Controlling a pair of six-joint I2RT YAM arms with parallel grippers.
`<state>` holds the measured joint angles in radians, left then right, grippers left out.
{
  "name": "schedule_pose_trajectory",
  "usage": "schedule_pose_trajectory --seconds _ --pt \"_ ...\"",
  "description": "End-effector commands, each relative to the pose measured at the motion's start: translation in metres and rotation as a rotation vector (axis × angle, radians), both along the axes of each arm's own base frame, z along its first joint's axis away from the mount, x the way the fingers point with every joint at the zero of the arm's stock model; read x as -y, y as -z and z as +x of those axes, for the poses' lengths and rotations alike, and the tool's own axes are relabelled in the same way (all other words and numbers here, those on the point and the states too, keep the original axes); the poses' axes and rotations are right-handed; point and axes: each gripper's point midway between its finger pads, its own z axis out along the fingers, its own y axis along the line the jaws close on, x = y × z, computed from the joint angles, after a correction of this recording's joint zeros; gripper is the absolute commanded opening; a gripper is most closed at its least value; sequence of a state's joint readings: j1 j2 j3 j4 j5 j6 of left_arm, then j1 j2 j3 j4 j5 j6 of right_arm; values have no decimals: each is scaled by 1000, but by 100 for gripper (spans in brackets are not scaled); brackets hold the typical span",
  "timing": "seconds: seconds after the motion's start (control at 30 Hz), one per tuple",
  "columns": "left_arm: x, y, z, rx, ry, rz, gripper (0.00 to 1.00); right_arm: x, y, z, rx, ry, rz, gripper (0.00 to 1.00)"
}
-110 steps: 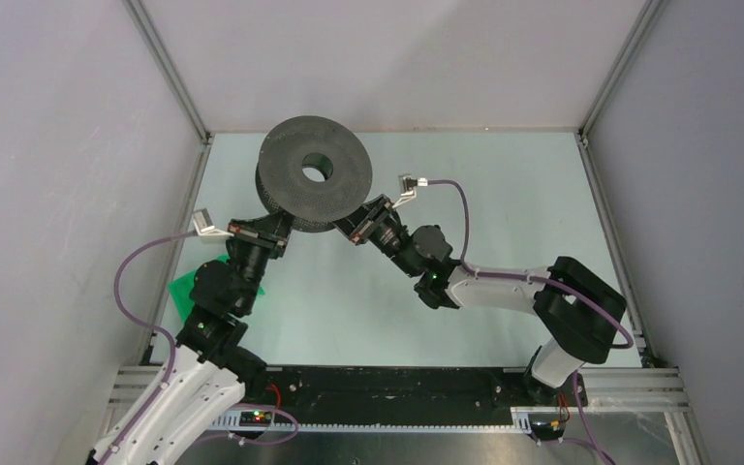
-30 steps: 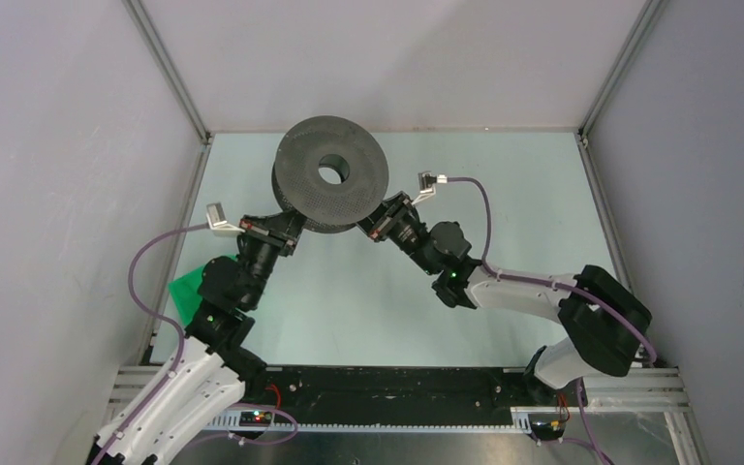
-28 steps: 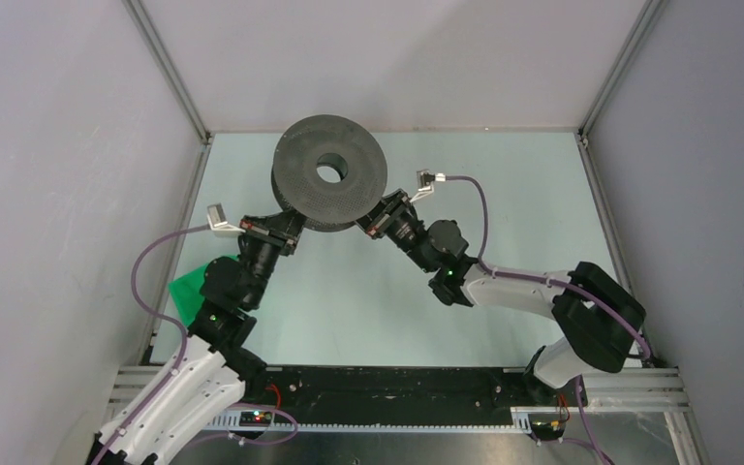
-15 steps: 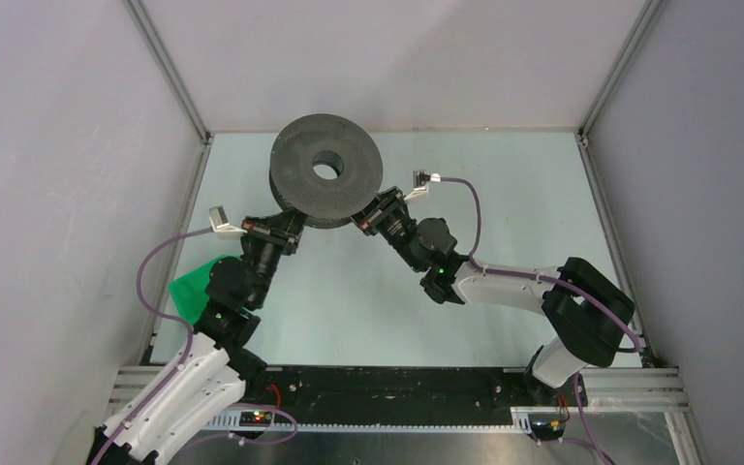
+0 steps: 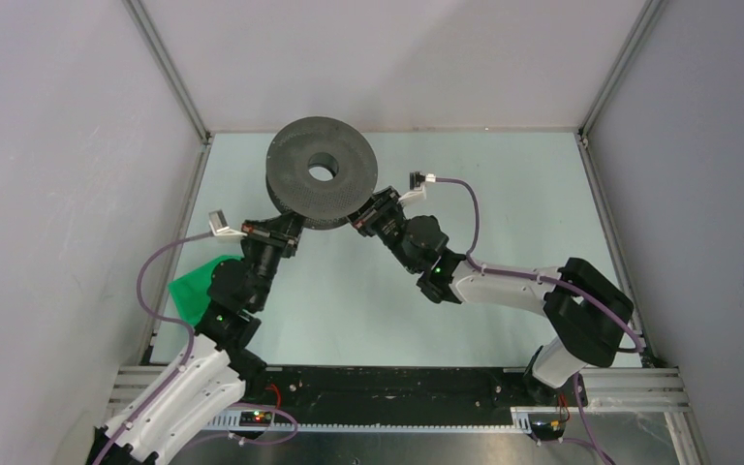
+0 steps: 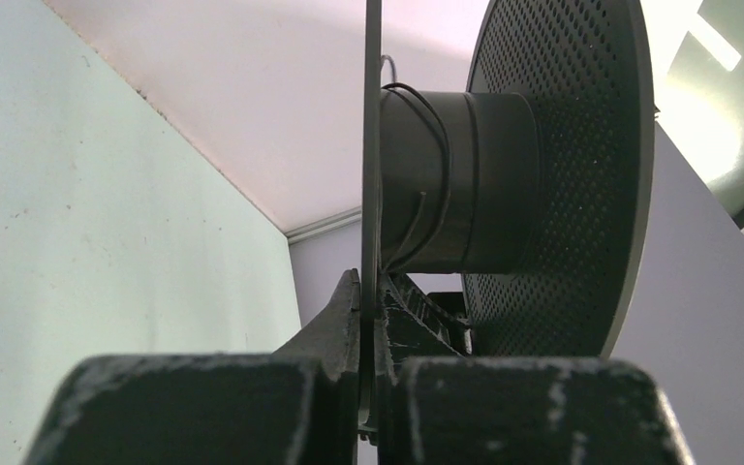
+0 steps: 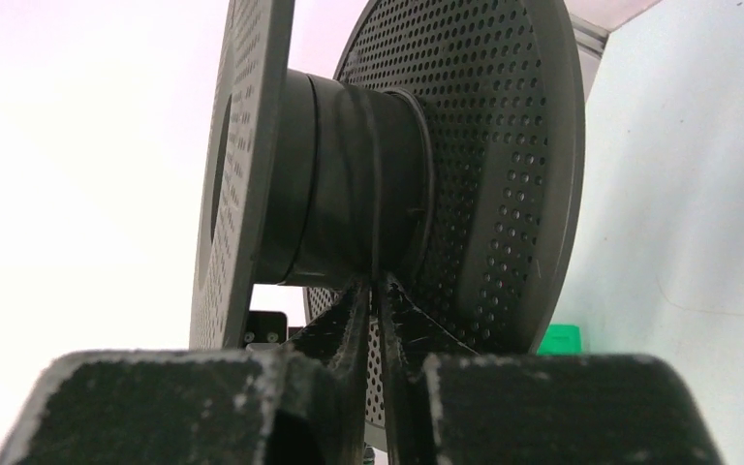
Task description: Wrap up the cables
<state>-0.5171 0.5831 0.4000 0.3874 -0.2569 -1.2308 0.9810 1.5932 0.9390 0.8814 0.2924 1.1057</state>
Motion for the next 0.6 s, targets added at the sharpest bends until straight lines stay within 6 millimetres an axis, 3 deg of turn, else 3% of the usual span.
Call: schedule_pose_trajectory --seconds 0.0,0.17,0.57 --pt "12 -72 -39 232 156 -140 0 -2 31 4 -31 36 -171 14" --pt "8 -73 -40 241 139 -133 0 6 25 0 -16 47 -195 18" --pt "8 -68 -37 230 129 -129 0 18 31 -6 -13 42 -290 30"
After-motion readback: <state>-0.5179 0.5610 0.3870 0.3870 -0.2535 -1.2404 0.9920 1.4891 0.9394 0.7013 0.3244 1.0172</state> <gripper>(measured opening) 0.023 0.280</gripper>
